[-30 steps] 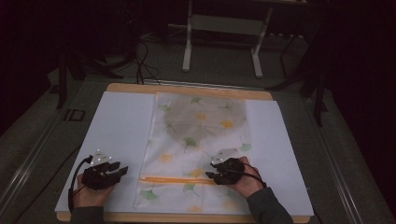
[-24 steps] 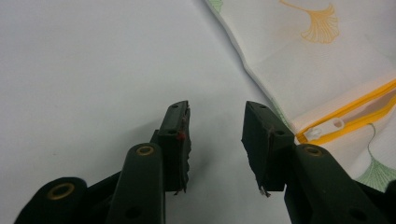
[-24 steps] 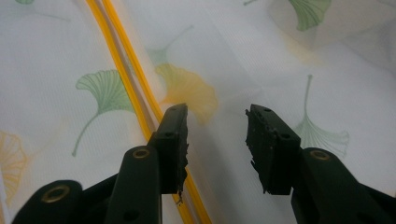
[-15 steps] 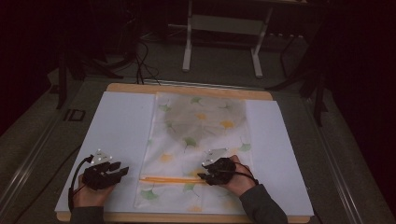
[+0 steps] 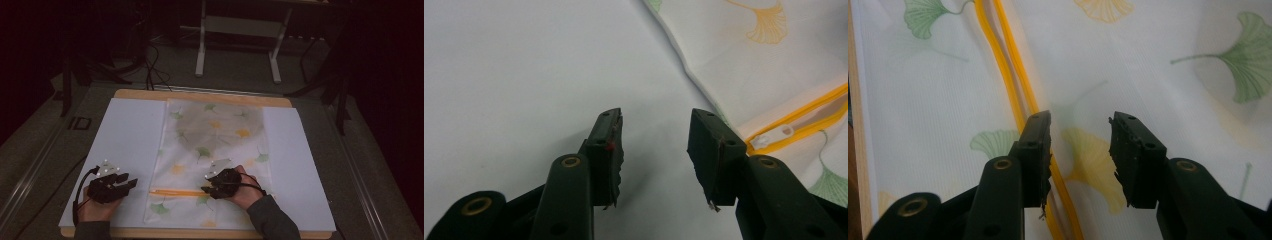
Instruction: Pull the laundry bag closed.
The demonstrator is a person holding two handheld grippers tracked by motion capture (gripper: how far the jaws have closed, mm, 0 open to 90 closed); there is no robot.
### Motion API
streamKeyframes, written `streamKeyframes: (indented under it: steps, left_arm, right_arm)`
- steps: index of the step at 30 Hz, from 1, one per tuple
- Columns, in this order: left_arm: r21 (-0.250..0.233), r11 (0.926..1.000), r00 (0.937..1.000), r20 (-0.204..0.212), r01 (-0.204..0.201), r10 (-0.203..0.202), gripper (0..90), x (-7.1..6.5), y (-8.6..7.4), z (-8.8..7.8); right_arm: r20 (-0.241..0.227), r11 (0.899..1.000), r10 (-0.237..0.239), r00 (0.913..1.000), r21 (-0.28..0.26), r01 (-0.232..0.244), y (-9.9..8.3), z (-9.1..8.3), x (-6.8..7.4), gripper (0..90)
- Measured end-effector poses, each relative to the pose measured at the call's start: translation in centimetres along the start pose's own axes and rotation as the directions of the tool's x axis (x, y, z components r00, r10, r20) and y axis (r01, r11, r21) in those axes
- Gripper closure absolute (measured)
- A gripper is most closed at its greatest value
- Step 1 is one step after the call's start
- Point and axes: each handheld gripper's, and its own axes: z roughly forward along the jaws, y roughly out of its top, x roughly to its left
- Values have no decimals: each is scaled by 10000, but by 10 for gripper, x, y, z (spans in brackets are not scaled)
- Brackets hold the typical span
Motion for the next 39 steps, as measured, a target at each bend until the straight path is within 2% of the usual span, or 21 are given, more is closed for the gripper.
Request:
streamKeyframes:
  steps: [8,14,19,26,30,39]
  left_arm:
    - [-35,10000,10000,34,16,-16,582,0,0,-1]
    - [-23,9999,9999,107,122,-122,588,2,0,0]
    - [-53,9999,9998,93,152,-152,588,2,-1,0]
    - [-33,9999,9998,117,156,-156,590,2,-1,0]
    - [16,9999,9998,142,130,-130,596,2,0,0]
    - [17,9999,9998,154,137,-138,596,2,0,1]
  right_arm:
    - [-164,9998,-178,9997,45,179,11,7,4,608]
    - [-198,9992,-380,9991,86,381,22,14,6,648]
    - [-236,9989,-462,9987,2,463,27,19,8,615]
    - [-380,9988,-494,9981,-6,494,33,26,12,614]
    - [-435,9983,-579,9974,-66,577,39,31,14,657]
    - [-593,9975,-703,9958,-158,695,49,40,22,688]
